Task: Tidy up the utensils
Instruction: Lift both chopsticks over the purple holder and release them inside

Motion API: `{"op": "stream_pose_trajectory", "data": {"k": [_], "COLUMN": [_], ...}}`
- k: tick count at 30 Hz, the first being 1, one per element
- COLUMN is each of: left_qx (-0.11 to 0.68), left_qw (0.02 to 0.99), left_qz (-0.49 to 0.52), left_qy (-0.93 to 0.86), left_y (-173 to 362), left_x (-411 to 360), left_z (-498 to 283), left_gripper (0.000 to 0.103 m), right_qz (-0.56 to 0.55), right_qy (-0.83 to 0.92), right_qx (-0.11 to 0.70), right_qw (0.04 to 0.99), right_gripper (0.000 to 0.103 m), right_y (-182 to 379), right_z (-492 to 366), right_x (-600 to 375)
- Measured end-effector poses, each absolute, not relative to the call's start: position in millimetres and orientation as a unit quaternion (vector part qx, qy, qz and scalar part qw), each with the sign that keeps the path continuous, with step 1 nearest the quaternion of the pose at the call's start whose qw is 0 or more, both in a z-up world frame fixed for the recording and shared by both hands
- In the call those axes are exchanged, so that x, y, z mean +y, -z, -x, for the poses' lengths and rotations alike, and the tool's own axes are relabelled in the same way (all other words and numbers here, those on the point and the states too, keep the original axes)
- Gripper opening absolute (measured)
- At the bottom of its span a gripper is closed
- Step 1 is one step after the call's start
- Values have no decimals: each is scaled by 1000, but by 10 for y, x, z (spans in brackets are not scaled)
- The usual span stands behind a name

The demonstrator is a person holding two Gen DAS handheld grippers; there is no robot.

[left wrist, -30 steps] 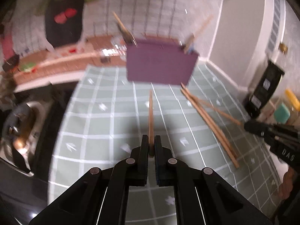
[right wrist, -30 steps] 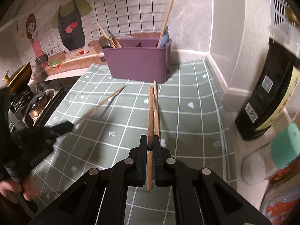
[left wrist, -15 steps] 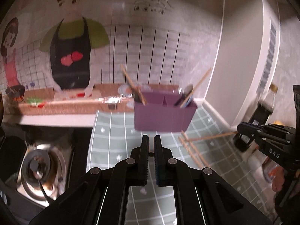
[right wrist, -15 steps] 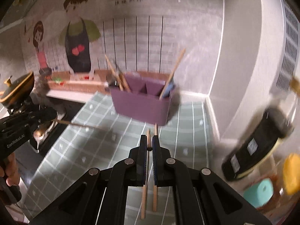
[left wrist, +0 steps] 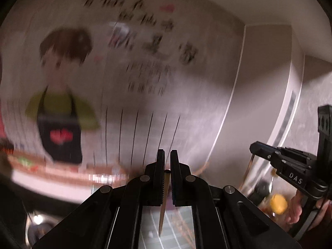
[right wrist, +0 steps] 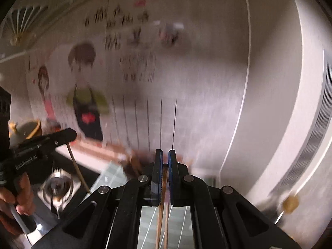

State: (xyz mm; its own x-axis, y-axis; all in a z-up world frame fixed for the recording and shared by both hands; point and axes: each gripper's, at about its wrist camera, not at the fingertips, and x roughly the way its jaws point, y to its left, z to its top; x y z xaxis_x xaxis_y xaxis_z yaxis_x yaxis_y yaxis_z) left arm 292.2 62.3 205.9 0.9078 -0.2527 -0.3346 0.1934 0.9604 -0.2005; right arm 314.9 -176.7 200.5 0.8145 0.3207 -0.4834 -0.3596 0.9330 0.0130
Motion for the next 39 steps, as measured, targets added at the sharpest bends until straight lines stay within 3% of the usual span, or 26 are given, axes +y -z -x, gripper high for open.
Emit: {"op": "stream_pose_trajectory", "data": {"k": [5,9,23,34,37,39], "left_qx": [140,128,202,290,291,279], "left_qw": [982,983,971,947,946,949], "left_qz": [70,83,89,109,112,117], "left_qy": [110,104,88,85,86,83], "left_y": [-2352,-2314,-1368,-736,-739,-795], "left_x": [546,568,536,508,490,504], "left_z": [-3246,-3561,-4409,-4672,-4623,-4553], "left_gripper": [5,5,5,8,9,13], "right_qz": [31,18,2,19,47,64], "right_qy": [-160,-153,-163,-163,-156,-151], "right_qx": [206,199,278,354,355,345], "right_qw": [965,968,947,921,921,924], "right_gripper": [5,5,5,6,12,26], "right_y": [-2399,-2369,-1410,-685,-616,-606], "right_z": [-3458,-3715,-4511,-4645,-4582,-4546], "right_x": [-1739,-1722,-1496,-1395,-1362,-1324]}}
